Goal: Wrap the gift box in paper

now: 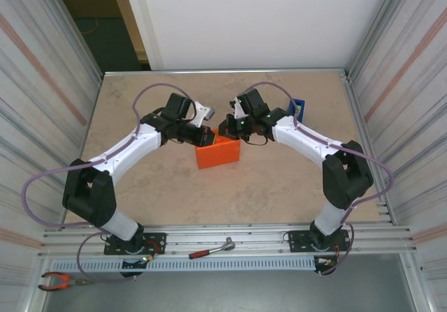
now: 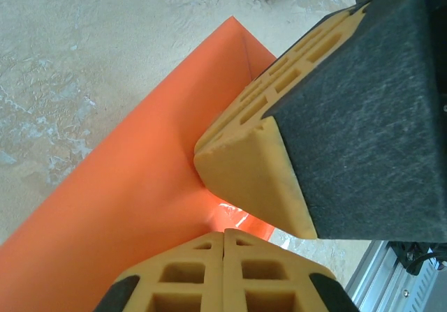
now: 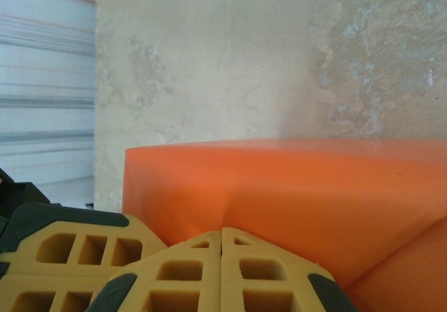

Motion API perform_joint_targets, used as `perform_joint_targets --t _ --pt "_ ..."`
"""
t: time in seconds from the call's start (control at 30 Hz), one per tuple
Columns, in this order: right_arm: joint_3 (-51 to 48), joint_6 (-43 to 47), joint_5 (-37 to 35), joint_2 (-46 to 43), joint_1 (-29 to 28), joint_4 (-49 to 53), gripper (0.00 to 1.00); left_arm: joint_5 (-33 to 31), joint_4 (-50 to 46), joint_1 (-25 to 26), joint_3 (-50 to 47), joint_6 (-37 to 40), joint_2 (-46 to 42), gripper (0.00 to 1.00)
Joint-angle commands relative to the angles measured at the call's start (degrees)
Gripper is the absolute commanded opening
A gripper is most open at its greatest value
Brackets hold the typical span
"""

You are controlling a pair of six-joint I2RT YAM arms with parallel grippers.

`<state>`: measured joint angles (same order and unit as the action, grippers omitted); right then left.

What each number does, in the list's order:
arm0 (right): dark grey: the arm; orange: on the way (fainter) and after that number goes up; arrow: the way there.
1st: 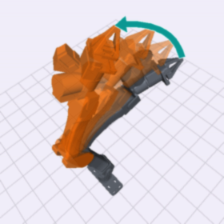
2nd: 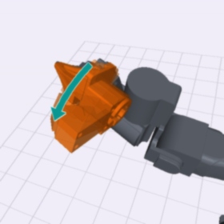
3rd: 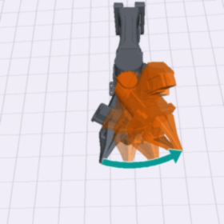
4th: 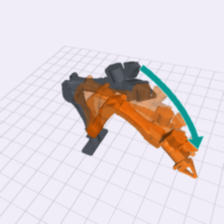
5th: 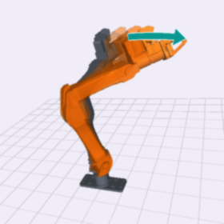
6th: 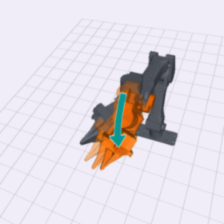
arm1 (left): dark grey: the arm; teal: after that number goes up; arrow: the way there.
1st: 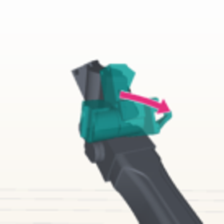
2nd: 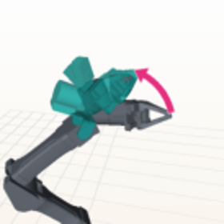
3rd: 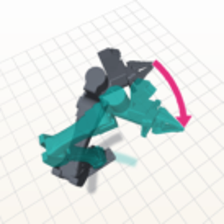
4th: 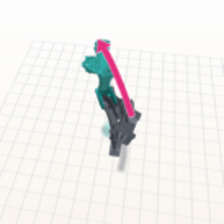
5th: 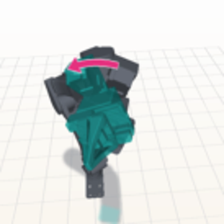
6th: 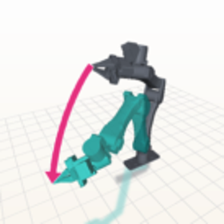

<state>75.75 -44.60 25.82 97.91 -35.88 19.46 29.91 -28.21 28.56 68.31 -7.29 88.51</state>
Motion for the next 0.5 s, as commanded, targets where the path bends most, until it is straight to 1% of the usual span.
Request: perform_joint_targets --t 0.0,0.27,0.47 --pt "-1.21 -0.57 1.05 -0.57 0.41 0.3 0.0 -2.69 -3.69 0.18 -2.73 1.42 0.57 0.0" --pt "-1.39 -0.6 1.78 -4.14 -0.08 -0.09 0.0 -2.69 -3.57 0.18 -2.76 1.31 0.61 0.0" --pt "-3.23 -1.06 1.39 -4.67 -1.26 -0.93 0.0 -2.66 -3.57 0.18 -2.74 1.23 0.72 0.0"
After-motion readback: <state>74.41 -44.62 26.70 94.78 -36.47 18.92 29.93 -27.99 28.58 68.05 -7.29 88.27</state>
